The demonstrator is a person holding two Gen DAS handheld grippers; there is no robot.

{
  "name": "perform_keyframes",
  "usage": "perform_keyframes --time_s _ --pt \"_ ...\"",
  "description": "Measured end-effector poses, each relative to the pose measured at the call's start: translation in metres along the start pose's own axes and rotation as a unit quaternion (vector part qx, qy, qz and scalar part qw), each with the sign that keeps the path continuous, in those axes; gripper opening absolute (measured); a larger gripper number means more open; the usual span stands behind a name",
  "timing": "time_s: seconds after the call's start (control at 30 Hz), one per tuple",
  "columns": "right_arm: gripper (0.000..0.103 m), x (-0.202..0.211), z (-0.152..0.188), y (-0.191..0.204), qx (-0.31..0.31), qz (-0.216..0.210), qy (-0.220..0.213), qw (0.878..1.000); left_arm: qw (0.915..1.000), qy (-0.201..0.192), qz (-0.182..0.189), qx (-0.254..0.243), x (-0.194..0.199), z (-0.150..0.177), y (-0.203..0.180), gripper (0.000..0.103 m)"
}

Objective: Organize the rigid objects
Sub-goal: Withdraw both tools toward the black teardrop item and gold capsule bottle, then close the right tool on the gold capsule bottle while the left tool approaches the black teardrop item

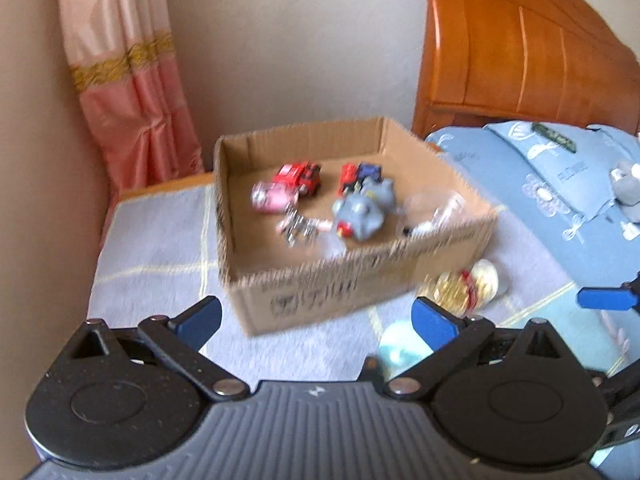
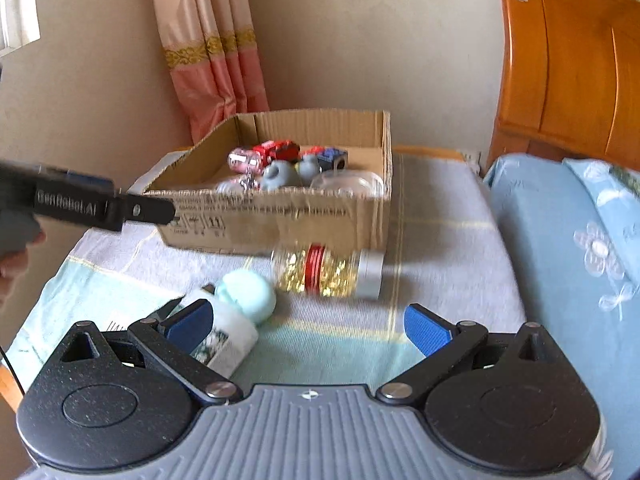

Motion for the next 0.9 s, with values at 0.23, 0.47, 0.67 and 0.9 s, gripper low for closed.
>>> perform_keyframes --time_s 0.23,0.47,0.67,0.9 --pt "0.103 -0.005 0.009 0.004 -0.011 -0.004 0.011 1.000 0.9989 0.019 -0.039 0.018 -0.005 0.033 0.016 0.101" --pt "0.103 -0.008 0.010 0.006 -0.014 -0.010 0.013 1.000 0.9984 0.043 -0.038 0.002 -0.008 0.060 0.018 0.101" --pt "0.103 -0.011 0.011 0.001 -0.023 -0.008 0.015 1.000 0.9973 0.071 -0.018 -0.009 -0.018 0.082 0.016 0.101" --pt "0.103 -0.018 0.013 -0.003 -0.026 -0.009 0.024 0.999 0.9969 0.078 0.010 0.008 -0.025 0.085 0.019 0.101"
Point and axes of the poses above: each gripper's, at about its wrist camera, not at the fingertips, and x roughly against the way its jaws point, y to its left, z to its underside, the point moved 8 cm from there along -x, roughly the way its jaws point, and after that the axes turned 14 degrees about x, right-handed, at the moved point
